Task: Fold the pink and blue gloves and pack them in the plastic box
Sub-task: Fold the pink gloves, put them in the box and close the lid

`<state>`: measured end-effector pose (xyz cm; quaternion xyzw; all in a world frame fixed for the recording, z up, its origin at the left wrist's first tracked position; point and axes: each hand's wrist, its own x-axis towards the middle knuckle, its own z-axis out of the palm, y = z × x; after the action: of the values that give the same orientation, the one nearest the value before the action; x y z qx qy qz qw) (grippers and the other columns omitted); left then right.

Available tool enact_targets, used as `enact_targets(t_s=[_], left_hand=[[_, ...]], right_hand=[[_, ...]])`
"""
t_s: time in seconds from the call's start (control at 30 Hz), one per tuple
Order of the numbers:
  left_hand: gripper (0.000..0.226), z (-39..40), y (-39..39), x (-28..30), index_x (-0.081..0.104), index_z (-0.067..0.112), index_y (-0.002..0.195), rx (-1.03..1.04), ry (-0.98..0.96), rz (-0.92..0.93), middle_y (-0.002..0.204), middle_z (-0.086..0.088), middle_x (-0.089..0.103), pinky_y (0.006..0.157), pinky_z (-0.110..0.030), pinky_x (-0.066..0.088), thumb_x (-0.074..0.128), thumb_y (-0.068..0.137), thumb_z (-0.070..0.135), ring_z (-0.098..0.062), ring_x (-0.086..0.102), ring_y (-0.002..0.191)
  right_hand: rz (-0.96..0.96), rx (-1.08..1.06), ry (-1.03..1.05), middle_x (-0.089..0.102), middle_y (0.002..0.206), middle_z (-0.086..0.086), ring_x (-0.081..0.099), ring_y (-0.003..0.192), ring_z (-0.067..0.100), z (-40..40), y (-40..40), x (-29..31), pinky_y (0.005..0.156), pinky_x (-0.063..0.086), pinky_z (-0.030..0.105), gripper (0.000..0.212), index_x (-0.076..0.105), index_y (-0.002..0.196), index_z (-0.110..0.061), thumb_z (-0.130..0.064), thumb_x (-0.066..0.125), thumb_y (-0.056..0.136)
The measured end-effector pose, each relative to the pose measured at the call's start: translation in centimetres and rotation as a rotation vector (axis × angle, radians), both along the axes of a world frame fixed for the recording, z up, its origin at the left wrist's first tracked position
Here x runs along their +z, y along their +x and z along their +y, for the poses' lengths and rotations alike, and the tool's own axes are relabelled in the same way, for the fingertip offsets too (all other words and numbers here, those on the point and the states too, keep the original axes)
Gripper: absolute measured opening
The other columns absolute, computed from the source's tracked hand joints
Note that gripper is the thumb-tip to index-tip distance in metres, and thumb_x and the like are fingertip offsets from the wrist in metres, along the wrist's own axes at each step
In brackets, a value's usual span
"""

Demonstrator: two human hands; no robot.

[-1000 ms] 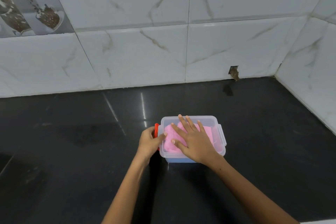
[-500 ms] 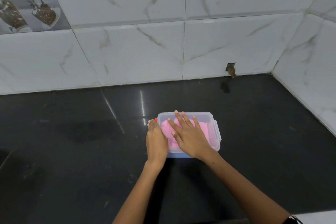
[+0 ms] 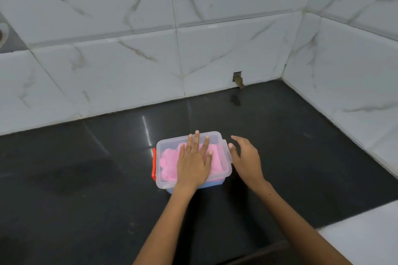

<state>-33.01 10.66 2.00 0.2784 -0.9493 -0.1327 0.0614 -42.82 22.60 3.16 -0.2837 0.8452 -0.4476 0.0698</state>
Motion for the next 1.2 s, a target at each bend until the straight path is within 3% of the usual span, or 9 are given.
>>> enact_targets(t_s=[0.17, 0.27, 0.47, 0.57, 0.63, 0.77, 0.87, 1.0, 1.2], left_hand=[[0.053, 0.1, -0.6, 0.0, 0.010, 0.026, 0.152, 0.057, -0.016, 0.019, 0.161, -0.002, -0.002, 0.119, -0.039, 0.005, 0.022, 0.101, 0.036, -0.020, -0.001, 0.148], [0.053, -0.1, -0.5, -0.3, 0.010, 0.026, 0.152, 0.061, -0.026, 0.022, 0.161, -0.001, -0.002, 0.119, -0.039, 0.004, 0.022, 0.101, 0.037, -0.020, -0.001, 0.148], [0.054, 0.0, -0.6, -0.4, 0.007, 0.027, 0.152, 0.063, -0.022, 0.023, 0.161, 0.000, -0.003, 0.119, -0.038, 0.002, 0.021, 0.101, 0.038, -0.019, -0.002, 0.148], [0.054, 0.0, -0.5, -0.4, 0.007, 0.027, 0.152, 0.066, -0.021, 0.023, 0.161, 0.000, -0.004, 0.119, -0.038, 0.001, 0.021, 0.101, 0.038, -0.019, -0.002, 0.148], [0.053, 0.0, -0.5, -0.4, 0.007, 0.027, 0.152, 0.065, -0.018, 0.024, 0.161, 0.000, -0.004, 0.119, -0.038, 0.001, 0.020, 0.101, 0.038, -0.019, -0.003, 0.148], [0.053, 0.0, -0.6, -0.4, 0.007, 0.027, 0.152, 0.068, -0.020, 0.021, 0.161, 0.000, -0.004, 0.119, -0.038, 0.001, 0.020, 0.101, 0.038, -0.019, -0.003, 0.148], [0.053, 0.0, -0.6, -0.4, 0.006, 0.028, 0.152, 0.071, -0.031, 0.017, 0.161, 0.000, -0.004, 0.119, -0.038, 0.001, 0.019, 0.101, 0.039, -0.019, -0.003, 0.148], [0.054, 0.1, -0.6, -0.4, 0.005, 0.028, 0.152, 0.075, -0.032, 0.014, 0.161, 0.001, -0.005, 0.119, -0.037, 0.000, 0.018, 0.101, 0.040, -0.019, -0.003, 0.148], [0.053, 0.1, -0.6, -0.4, 0.004, 0.028, 0.152, 0.076, -0.034, 0.007, 0.161, 0.000, -0.005, 0.119, -0.037, 0.001, 0.018, 0.101, 0.040, -0.019, -0.003, 0.148]], right_hand=[[-0.290, 0.028, 0.020, 0.069, 0.103, 0.002, 0.064, 0.097, 0.018, -0.3, 0.4, -0.7, 0.084, 0.052, 0.035, 0.037, 0.058, 0.118, -0.010, -0.037, 0.043, 0.096], [-0.442, -0.009, -0.023, 0.068, 0.099, 0.000, 0.064, 0.094, 0.016, -0.5, 0.3, -0.9, 0.079, 0.051, 0.028, 0.038, 0.062, 0.110, -0.012, -0.042, 0.044, 0.095], [-0.513, -0.073, -0.123, 0.061, 0.095, -0.005, 0.060, 0.093, 0.013, -0.7, 0.2, -0.7, 0.083, 0.048, 0.028, 0.051, 0.047, 0.131, -0.005, -0.037, 0.054, 0.092], [-0.573, -0.032, -0.129, 0.070, 0.096, 0.010, 0.067, 0.091, 0.025, -0.7, 0.1, -0.9, 0.083, 0.055, 0.040, 0.040, 0.064, 0.105, -0.004, -0.040, 0.051, 0.093], [-0.604, -0.029, -0.167, 0.071, 0.096, 0.011, 0.068, 0.088, 0.022, -0.7, 0.3, -0.9, 0.081, 0.056, 0.040, 0.036, 0.067, 0.097, -0.007, -0.039, 0.052, 0.092], [-0.551, -0.132, -0.255, 0.067, 0.087, -0.004, 0.065, 0.084, 0.014, -0.4, 0.6, -0.9, 0.077, 0.056, 0.028, 0.034, 0.062, 0.108, -0.009, -0.035, 0.063, 0.087], [-0.397, -0.136, -0.316, 0.066, 0.075, -0.010, 0.067, 0.076, 0.012, -0.3, 1.0, -0.6, 0.063, 0.055, 0.019, 0.008, 0.066, 0.083, -0.025, -0.025, 0.073, 0.079], [-0.206, -0.174, -0.271, 0.067, 0.089, -0.003, 0.062, 0.081, 0.007, -0.9, 1.5, -0.5, 0.068, 0.048, 0.013, 0.020, 0.070, 0.099, -0.014, -0.014, 0.072, 0.079], [-0.090, -0.208, -0.215, 0.062, 0.089, 0.001, 0.062, 0.081, 0.012, -1.1, 1.8, -0.6, 0.071, 0.052, 0.023, 0.019, 0.070, 0.100, -0.011, -0.014, 0.070, 0.081]])
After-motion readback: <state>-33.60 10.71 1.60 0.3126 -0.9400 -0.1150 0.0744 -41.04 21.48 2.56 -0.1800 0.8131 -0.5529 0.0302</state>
